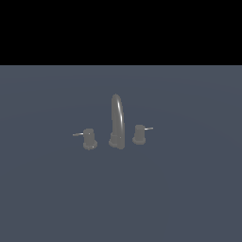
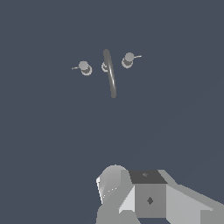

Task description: Turn on the faucet by rotating a designated handle.

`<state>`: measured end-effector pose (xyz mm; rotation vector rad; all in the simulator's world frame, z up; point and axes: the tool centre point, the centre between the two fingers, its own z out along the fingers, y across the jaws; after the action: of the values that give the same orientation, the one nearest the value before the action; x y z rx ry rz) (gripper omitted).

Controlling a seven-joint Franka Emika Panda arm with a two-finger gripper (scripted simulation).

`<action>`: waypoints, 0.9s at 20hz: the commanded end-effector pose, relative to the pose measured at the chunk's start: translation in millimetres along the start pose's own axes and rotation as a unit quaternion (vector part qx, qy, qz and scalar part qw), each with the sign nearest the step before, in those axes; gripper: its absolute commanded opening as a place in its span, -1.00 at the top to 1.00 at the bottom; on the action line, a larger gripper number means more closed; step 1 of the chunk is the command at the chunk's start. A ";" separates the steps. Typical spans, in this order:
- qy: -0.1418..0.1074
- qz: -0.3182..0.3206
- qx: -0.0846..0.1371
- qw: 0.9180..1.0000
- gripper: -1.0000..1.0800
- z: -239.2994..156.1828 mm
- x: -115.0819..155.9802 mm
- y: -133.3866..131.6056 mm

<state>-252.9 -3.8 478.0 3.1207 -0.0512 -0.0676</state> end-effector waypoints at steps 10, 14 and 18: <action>0.000 0.021 0.001 1.000 1.00 12.3 2.7 -9.2; 0.000 0.044 0.001 0.999 1.00 25.7 6.0 -19.3; 0.001 0.075 0.003 0.997 1.00 44.0 11.4 -32.8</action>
<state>-244.3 22.8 440.3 3.1131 -0.2469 -0.0630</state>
